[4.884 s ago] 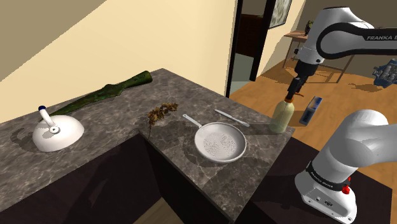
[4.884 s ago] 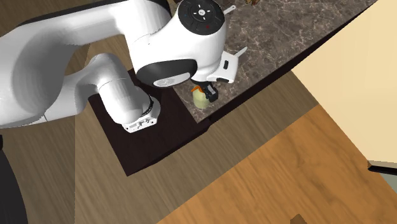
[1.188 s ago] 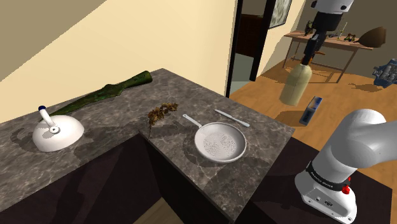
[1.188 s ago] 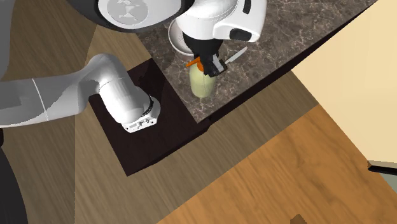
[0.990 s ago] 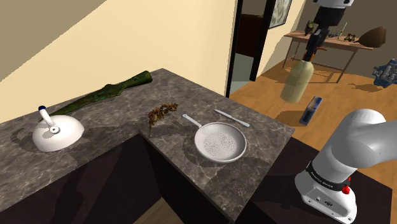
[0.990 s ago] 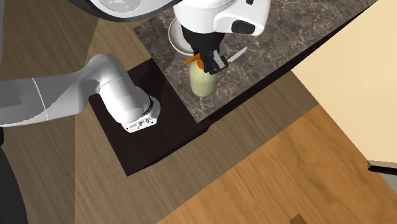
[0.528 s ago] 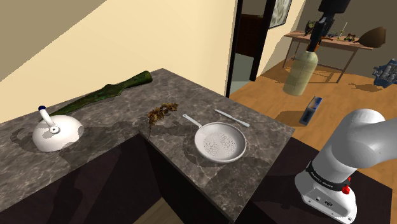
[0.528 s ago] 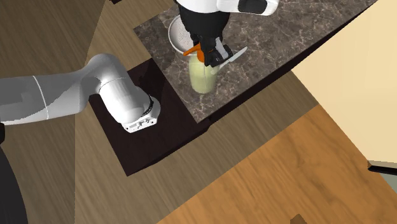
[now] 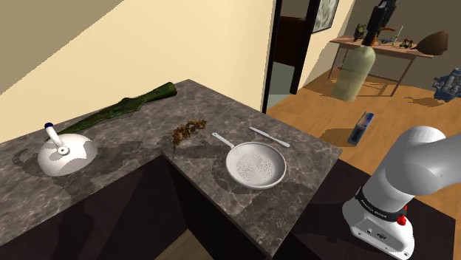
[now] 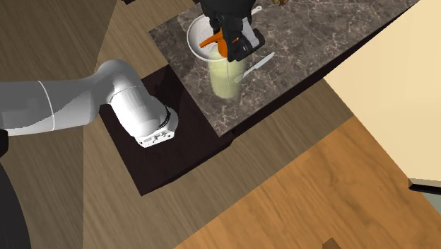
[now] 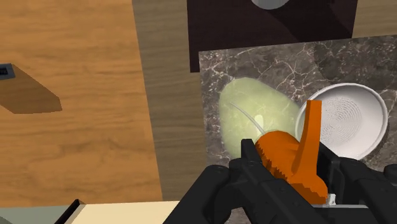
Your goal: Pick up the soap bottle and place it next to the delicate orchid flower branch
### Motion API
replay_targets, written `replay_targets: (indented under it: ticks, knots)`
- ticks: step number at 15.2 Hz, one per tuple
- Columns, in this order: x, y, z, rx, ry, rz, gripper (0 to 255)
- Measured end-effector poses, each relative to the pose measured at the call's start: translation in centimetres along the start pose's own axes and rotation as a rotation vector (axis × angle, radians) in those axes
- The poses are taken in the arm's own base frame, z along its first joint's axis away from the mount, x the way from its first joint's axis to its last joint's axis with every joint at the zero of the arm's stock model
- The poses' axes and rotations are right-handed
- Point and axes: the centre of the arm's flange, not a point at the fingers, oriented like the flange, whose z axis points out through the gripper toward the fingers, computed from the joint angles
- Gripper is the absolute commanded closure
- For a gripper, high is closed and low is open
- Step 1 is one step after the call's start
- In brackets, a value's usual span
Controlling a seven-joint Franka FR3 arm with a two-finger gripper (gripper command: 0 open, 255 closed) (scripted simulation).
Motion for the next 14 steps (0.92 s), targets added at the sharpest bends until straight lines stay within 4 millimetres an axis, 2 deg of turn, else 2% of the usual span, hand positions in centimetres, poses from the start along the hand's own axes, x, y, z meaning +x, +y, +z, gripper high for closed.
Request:
replay_targets:
  ticks: [6,12,14]
  knots:
    - [0.5,-0.5,-2.6,0.0,0.0,0.0,255]
    - [4.4,-6.1,-0.7,0.0,0.0,-0.001,255]
    - [5.7,-8.5,0.0,-0.001,-0.001,-0.002,255]
